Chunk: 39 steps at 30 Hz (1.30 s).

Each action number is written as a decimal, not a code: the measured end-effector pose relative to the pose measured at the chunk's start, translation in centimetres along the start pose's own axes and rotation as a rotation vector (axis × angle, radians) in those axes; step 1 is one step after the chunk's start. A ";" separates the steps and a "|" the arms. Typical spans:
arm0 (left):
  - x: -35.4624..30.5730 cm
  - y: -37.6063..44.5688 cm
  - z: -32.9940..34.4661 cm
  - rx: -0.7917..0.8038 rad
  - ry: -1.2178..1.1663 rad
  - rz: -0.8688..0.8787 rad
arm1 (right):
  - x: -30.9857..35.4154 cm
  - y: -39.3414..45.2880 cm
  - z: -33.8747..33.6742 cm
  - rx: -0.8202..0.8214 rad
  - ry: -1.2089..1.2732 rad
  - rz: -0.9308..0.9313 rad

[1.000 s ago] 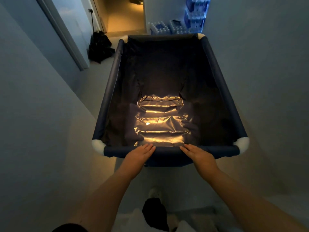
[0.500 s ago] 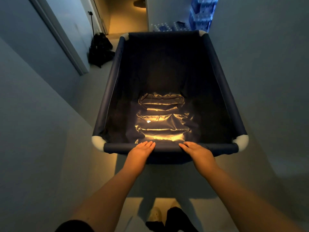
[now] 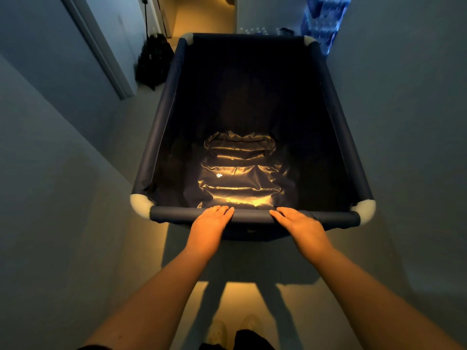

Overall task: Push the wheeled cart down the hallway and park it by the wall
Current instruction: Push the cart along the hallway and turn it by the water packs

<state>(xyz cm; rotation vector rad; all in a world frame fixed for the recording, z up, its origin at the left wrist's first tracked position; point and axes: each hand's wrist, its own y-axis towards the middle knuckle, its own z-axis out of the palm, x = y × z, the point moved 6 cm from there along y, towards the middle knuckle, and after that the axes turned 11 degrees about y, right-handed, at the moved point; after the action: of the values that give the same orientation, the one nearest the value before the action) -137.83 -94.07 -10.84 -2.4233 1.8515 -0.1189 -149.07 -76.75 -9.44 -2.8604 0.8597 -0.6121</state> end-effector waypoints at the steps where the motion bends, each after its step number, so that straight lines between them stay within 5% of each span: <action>1: -0.1 0.3 -0.1 -0.005 0.002 -0.007 | -0.2 0.3 -0.2 -0.003 0.002 0.003; 13: -2.6 0.7 0.1 -0.030 0.010 -0.035 | -2.9 1.0 -1.2 -0.097 0.072 -0.004; 20: -2.1 -1.3 0.5 -0.013 0.002 0.159 | -3.2 0.8 -0.1 -0.123 0.113 0.163; 39: 15.8 -9.0 -0.5 0.115 0.142 0.754 | 22.7 2.5 8.5 -0.359 0.238 0.048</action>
<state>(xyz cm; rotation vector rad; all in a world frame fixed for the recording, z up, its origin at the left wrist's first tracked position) -125.08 -106.96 -9.18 -1.5334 2.5867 -0.3290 -129.60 -91.47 -9.78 -3.1107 1.1789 -0.8890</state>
